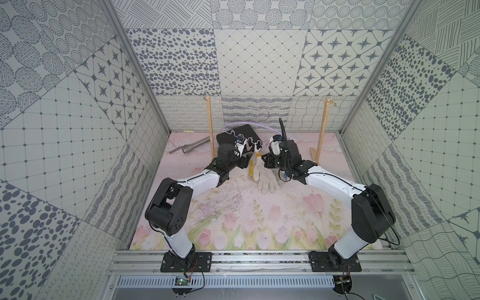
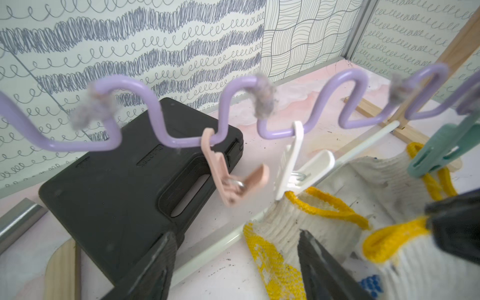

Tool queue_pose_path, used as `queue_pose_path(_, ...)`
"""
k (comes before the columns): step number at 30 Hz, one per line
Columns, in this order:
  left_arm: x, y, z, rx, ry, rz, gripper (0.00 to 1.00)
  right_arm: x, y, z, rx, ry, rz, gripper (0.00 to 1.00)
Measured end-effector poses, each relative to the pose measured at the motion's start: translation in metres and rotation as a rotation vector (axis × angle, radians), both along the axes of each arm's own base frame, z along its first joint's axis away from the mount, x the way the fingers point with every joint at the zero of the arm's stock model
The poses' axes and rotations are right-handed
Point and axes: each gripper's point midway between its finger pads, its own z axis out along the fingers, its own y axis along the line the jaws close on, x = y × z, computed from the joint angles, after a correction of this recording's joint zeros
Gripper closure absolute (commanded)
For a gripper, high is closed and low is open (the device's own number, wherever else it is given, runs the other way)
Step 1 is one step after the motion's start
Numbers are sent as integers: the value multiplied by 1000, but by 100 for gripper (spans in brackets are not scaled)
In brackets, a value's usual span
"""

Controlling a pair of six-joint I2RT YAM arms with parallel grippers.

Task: Clip the gloves onto a hanger to dry
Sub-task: Open the clamp at the hanger.

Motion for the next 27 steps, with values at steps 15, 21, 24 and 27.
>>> queue_pose_path(15, 4, 2, -29, 49, -136, 25, 12, 1, -2, 1, 6, 1, 6, 100)
queue_pose_path(21, 17, 4, -25, 38, -224, 78, 12, 2, -3, 1, 9, 2, 7, 100)
queue_pose_path(24, 24, 5, -21, 29, -268, 104, 10, 3, -3, 2, 14, 1, 6, 100)
queue_pose_path(27, 32, 5, -15, 22, -308, 125, 8, 3, -3, 3, 20, -2, 8, 100)
